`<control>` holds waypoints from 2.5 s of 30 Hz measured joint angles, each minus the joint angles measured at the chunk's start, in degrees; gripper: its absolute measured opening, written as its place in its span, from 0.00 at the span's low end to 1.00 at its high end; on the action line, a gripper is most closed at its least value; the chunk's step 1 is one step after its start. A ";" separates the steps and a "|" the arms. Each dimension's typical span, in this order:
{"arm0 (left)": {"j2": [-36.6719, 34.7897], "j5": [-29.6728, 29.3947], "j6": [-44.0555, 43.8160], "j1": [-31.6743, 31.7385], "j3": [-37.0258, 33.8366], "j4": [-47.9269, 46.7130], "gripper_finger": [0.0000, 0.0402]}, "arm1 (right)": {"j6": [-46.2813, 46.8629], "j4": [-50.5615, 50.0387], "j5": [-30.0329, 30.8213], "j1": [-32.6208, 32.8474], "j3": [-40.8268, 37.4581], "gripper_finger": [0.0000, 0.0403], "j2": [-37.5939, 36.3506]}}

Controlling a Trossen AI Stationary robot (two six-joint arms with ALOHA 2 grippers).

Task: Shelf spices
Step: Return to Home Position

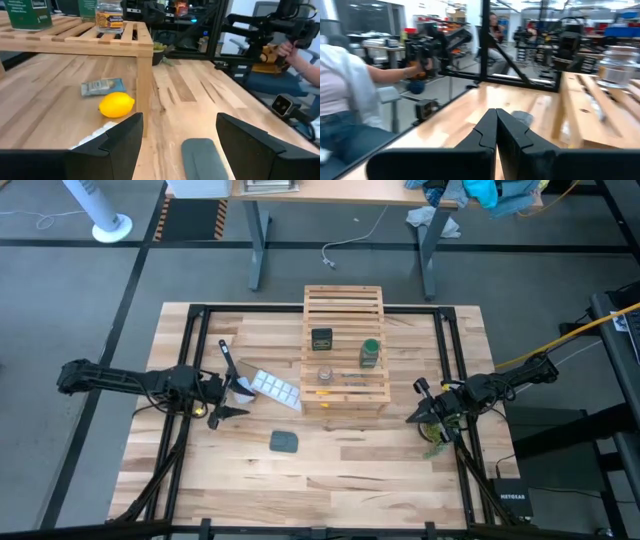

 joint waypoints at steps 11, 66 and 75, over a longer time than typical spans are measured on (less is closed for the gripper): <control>0.00 -0.64 4.06 0.00 0.00 -4.69 0.61 | -2.82 -0.55 2.46 0.00 0.00 0.02 2.08; -3.37 -0.68 -2.04 0.00 0.00 -7.66 0.61 | 0.42 -0.59 2.91 0.02 0.00 0.02 6.82; -12.34 -0.65 -2.04 0.02 -0.02 -7.62 0.61 | 0.40 0.42 2.87 -0.02 0.00 0.02 0.11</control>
